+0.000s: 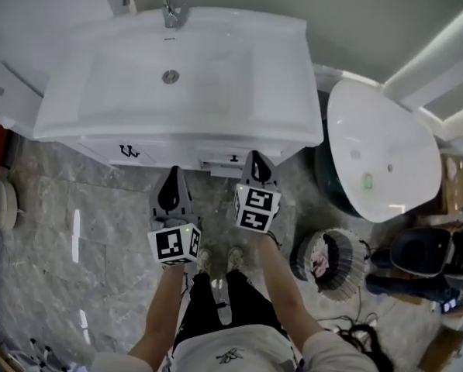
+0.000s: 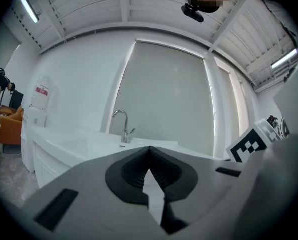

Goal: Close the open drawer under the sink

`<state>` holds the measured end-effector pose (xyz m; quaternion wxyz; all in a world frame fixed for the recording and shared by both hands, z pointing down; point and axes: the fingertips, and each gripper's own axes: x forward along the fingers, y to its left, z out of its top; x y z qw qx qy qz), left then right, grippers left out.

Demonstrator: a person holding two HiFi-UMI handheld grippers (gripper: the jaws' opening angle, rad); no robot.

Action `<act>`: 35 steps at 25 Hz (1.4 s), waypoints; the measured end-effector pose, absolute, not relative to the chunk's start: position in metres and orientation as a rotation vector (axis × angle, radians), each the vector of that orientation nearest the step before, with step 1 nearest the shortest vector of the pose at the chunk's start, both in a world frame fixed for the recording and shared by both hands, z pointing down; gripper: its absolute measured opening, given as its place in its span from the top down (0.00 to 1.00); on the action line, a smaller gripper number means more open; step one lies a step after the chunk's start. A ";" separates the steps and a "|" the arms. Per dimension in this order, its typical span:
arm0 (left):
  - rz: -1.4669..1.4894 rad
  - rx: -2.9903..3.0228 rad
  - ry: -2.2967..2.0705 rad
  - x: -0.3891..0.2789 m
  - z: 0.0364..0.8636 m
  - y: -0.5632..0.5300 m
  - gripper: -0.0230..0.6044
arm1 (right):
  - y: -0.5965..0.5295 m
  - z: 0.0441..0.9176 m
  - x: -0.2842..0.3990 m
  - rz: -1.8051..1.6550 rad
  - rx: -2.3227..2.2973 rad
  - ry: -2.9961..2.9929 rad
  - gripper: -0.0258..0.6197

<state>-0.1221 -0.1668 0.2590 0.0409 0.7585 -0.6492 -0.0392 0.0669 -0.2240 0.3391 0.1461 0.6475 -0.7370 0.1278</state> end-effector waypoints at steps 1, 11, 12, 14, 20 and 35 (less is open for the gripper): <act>-0.132 2.333 -1.993 -0.119 0.245 -0.166 0.93 | -0.222 0.322 0.066 0.342 1.859 -2.138 0.91; -0.213 2.294 -2.016 -0.114 0.148 -0.131 0.93 | -0.166 0.184 0.060 0.256 1.825 -2.306 0.91; -0.213 2.291 -2.023 -0.114 0.143 -0.126 0.93 | -0.158 0.177 0.061 0.250 1.813 -2.333 0.91; -0.237 2.278 -2.020 -0.111 0.134 -0.109 0.93 | -0.138 0.166 0.063 0.254 1.799 -2.373 0.91; -0.280 2.371 -2.006 -0.085 0.109 -0.069 0.93 | -0.096 0.136 0.087 0.161 1.877 -2.394 0.91; -0.276 2.433 -2.070 -0.054 0.110 -0.020 0.93 | -0.044 0.134 0.100 0.017 1.859 -2.420 0.92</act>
